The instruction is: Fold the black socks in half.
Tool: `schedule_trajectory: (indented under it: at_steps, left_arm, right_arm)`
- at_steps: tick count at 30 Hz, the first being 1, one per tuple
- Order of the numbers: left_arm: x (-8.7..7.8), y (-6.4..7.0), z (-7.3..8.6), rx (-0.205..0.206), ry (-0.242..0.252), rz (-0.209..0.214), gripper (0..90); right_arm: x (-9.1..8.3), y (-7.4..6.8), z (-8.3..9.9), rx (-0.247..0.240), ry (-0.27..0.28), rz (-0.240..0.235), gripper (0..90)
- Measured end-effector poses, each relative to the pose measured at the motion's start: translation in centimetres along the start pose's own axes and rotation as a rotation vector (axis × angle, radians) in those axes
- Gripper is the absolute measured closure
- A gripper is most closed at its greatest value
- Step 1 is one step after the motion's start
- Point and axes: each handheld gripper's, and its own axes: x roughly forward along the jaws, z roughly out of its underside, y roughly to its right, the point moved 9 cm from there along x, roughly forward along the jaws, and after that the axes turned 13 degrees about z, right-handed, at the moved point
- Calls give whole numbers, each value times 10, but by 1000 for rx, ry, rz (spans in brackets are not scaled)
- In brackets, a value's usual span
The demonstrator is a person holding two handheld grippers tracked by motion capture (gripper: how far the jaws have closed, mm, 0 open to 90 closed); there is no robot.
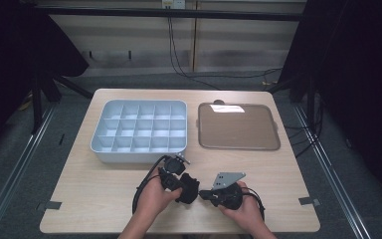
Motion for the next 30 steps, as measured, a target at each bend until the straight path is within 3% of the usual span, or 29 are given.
schedule_trajectory:
  at_steps: [12, 20, 25, 30]
  left_arm:
    - [-6, 3, -5, -1, 59, 4, 706]
    - [-10, 7, -10, 29, 76, 9, 661]
    - [-13, 11, -17, 48, 117, 9, 641]
    - [-10, 13, -20, 42, 116, 10, 716]
  right_arm:
    - [4, -4, 1, -14, -7, -11, 880]
    - [5, -5, 1, -14, -5, -13, 879]
    - [4, -5, 1, -11, -8, -15, 880]
    - [5, -6, 1, -12, -4, -17, 881]
